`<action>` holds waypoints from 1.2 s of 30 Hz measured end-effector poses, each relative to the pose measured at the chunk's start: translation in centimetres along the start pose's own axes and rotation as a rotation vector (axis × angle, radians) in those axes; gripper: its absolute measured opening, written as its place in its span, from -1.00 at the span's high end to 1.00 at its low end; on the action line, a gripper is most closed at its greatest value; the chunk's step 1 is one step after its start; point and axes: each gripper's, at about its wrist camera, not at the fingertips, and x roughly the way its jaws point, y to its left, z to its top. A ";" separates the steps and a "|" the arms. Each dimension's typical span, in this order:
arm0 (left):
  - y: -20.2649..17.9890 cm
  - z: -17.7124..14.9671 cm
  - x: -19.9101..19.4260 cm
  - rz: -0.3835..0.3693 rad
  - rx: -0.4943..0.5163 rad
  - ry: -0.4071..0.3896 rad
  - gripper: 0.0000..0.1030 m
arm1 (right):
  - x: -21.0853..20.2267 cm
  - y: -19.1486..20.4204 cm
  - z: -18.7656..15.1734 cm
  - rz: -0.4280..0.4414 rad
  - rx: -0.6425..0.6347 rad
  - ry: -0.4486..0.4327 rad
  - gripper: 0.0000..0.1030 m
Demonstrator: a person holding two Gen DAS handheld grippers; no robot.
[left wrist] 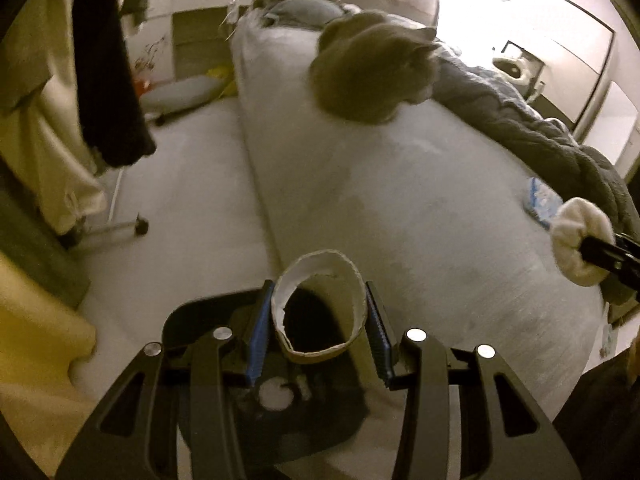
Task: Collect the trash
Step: 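Carry the tape roll in the left tool while the right tool carries the tissue ball over the bin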
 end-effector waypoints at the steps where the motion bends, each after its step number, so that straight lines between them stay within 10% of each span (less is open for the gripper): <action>1: 0.4 -0.3 0.1 0.006 -0.006 0.010 0.11 | 0.0 0.4 -0.2 -0.002 -0.001 0.000 0.30; 36: 9.2 -7.9 7.1 0.103 -0.142 0.301 0.09 | 7.6 13.3 -0.3 0.149 -0.106 0.107 0.30</action>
